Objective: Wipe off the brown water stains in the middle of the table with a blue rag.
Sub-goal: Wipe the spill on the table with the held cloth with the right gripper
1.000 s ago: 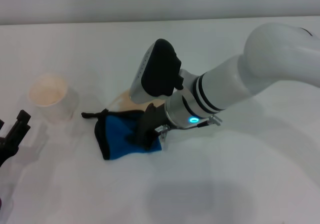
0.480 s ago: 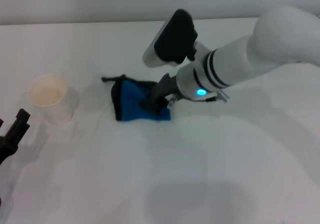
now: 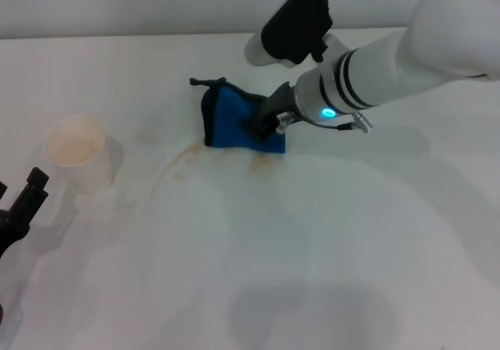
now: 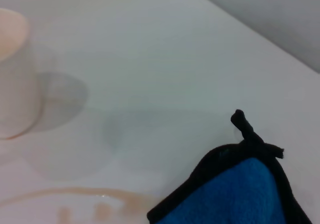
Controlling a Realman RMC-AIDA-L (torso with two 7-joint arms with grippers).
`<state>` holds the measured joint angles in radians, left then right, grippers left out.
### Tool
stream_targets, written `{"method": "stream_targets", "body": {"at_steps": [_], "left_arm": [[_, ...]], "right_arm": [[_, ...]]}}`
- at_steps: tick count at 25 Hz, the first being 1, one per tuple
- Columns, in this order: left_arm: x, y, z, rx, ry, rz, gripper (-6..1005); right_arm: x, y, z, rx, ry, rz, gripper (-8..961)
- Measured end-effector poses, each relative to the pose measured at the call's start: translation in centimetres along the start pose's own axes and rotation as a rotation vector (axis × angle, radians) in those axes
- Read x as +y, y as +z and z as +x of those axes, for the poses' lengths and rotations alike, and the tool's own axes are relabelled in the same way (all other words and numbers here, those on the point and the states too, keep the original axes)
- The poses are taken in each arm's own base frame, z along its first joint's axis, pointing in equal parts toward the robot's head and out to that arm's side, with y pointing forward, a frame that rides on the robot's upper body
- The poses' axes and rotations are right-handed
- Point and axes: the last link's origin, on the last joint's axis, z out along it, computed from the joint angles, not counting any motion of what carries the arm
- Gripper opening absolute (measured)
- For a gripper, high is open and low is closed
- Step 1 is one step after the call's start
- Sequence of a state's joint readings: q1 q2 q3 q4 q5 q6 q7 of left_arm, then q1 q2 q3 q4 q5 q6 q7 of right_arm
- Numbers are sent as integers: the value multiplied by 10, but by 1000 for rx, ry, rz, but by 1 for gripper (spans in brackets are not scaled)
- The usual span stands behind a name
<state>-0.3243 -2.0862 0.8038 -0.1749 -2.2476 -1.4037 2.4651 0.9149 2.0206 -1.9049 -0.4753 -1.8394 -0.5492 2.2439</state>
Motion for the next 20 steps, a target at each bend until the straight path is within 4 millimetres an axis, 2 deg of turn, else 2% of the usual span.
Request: {"method": "stream_targets", "body": {"at_steps": [5,12,20], "left_arm": [[0,1,0,1,1,-3,891],[1,4,2,4,3,-10,891],[1,5,3,5,5,-10,891]], "right_arm": [[8,1,-4,-9,-12,-21,98],[46,5,-7,16,-102,-135,98],[70,2,-3,106,-196,-250,98]]}}
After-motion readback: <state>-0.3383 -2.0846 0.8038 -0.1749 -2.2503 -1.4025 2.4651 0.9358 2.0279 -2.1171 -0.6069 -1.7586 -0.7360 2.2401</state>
